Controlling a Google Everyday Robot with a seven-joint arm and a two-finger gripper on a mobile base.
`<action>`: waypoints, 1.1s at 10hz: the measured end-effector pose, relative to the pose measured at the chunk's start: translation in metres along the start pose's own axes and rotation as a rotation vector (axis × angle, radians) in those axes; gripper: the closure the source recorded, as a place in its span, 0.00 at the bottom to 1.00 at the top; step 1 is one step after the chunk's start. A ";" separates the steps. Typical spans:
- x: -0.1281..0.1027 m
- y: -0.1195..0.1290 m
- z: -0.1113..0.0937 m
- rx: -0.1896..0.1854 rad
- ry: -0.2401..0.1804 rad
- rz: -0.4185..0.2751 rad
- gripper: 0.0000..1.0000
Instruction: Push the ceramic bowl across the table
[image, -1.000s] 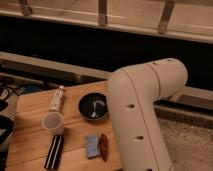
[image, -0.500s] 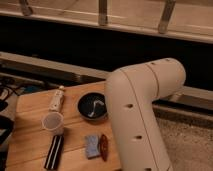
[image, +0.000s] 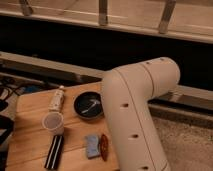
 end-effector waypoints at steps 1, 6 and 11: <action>0.000 0.000 0.000 0.001 0.000 0.000 0.42; 0.000 0.000 -0.002 0.002 0.000 -0.003 0.11; -0.017 0.050 0.007 -0.016 0.027 -0.064 0.11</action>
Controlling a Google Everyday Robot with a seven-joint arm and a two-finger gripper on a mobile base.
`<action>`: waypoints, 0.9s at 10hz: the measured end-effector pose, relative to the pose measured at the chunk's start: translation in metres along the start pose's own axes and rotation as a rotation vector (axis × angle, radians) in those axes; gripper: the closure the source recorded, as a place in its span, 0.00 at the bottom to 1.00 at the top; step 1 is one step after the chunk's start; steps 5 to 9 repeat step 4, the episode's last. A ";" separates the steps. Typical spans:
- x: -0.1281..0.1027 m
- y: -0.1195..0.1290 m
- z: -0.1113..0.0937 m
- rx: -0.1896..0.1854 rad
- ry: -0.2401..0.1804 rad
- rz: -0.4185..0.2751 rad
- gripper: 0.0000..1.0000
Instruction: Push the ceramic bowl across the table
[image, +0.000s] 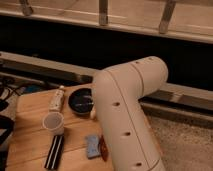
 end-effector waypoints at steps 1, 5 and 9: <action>0.003 0.002 0.002 -0.003 0.006 -0.006 0.11; 0.004 0.004 0.005 0.000 0.011 -0.020 0.11; 0.004 0.004 0.005 0.000 0.011 -0.020 0.11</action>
